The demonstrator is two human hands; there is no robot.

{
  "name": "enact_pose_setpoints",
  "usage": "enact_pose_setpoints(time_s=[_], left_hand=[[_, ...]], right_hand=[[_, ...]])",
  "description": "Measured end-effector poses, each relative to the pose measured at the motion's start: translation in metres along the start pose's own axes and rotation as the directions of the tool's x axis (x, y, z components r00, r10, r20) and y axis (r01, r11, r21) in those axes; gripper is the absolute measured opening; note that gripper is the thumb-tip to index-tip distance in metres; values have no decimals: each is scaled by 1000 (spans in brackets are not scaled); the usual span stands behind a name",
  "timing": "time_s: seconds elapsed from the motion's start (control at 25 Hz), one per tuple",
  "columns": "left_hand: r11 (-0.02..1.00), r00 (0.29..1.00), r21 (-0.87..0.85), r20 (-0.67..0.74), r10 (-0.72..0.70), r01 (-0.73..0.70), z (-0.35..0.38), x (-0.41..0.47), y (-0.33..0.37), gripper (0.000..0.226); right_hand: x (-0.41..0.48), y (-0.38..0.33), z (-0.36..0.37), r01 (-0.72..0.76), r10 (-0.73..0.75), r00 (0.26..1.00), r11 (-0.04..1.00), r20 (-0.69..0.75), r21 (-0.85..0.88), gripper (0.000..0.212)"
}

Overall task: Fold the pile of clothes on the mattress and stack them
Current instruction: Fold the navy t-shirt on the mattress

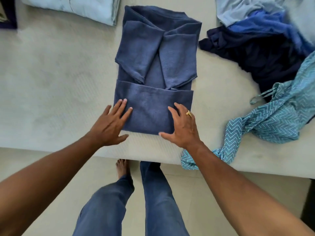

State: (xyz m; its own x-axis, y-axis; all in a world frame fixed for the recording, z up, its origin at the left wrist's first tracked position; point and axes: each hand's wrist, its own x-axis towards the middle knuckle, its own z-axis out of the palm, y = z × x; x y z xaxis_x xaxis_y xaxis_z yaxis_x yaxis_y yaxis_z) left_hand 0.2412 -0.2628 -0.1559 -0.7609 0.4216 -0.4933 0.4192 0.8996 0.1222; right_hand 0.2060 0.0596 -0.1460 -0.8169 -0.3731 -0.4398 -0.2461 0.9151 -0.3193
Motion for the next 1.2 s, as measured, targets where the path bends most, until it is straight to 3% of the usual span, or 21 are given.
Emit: enact_pose_setpoints(time_s=[0.08, 0.16, 0.32, 0.4, 0.48, 0.6, 0.72, 0.84, 0.96, 1.08, 1.12, 1.2], left_hand=[[996, 998, 81, 50, -48, 44, 11, 0, -3, 105], [991, 998, 126, 24, -57, 54, 22, -3, -3, 90], [989, 995, 131, -56, 77, -69, 16, 2, -6, 57], [993, 978, -25, -181, 105, -111, -19, 1, -17, 33], [963, 945, -239, -323, 41, -123, -64, 6, -34, 16], [850, 902, -517, -407, -143, -99, -130, 26, -60, 26], [761, 838, -644, -453, -304, -72, -180, 63, -86, 25], [700, 757, -713, -479, -444, -40, -205, 115, -114, 23], [623, 695, -780, -422, -583, 49, -204, 179, -139, 25], [513, 676, -838, -270, -686, 186, -178, 222, -152, 41], [539, 669, -816, -282, -688, 211, -167, 227, -150, 46], [683, 698, -707, -395, -598, 185, -151, 221, -132, 52]], right_hand=[[-6, 8, 10, 20, 4, 990, 987, 143, -162, 124], [-14, 13, 21, 13, 11, 995, 972, 102, -235, 119], [-17, 21, 22, 14, -44, 982, 987, -181, -160, 53], [-19, 16, -3, 18, -38, 951, 998, -308, -68, 22], [-11, 10, -43, -41, 55, 927, 998, -372, 46, 12], [18, 8, -101, -178, 290, 864, 940, -411, 290, 16], [63, 12, -155, -99, 420, 776, 818, -470, 566, 27], [127, 26, -187, -26, 496, 729, 709, -472, 705, 32], [203, 48, -195, -112, 574, 707, 667, -412, 736, 36], [256, 60, -174, -276, 629, 717, 652, -300, 707, 52], [263, 56, -163, -322, 642, 703, 670, -305, 669, 58], [256, 40, -141, -306, 557, 690, 803, -462, 511, 68]])
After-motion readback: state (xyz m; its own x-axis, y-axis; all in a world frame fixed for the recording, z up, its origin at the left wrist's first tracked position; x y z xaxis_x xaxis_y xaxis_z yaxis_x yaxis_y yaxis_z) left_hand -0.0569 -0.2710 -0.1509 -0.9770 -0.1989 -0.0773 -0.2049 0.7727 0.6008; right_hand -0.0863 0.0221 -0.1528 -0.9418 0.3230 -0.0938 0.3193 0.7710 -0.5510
